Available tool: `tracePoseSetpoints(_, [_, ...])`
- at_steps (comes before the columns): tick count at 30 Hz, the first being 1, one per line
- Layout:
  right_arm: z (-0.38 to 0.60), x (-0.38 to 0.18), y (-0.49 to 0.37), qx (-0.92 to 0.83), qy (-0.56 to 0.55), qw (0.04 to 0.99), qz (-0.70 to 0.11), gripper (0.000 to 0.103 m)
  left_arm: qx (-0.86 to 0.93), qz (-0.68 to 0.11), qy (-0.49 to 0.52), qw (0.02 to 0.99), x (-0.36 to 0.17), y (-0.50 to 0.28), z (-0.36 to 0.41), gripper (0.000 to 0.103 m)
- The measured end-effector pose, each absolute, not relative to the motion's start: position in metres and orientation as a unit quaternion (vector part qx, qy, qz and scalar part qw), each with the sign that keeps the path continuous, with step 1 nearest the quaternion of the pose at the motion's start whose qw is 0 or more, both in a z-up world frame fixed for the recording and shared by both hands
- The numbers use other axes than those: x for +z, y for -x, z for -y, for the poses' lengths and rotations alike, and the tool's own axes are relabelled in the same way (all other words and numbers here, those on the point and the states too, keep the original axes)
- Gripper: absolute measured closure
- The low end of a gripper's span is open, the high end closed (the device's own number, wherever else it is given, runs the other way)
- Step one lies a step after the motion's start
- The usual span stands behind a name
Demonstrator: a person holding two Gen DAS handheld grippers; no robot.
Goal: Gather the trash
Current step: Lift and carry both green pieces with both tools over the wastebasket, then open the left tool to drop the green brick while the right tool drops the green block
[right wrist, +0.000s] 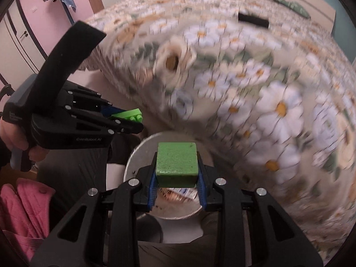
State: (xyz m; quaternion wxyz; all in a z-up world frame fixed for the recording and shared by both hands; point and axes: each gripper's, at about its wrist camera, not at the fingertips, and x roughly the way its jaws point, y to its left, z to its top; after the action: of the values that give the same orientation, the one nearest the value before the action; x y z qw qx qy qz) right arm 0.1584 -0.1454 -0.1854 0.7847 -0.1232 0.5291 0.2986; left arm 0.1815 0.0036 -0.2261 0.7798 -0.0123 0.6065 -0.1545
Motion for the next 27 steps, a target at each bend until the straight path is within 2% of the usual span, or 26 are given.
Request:
tracePoseSetpoints(13, [0.141, -0.276, -0.161, 0.279, 0.088, 0.733, -0.614, 0.072, -0.128, -0.669, 0.053, 0.730, -0.311, -0.185, -0.006, 0.080])
tracePoseSetpoints(27, [0.128, -0.332, -0.169, 0.257, 0.079, 0.688, -0.674, 0.072, -0.108, -0.710, 0.075, 0.692, -0.370, -0.193, -0.006, 0.080])
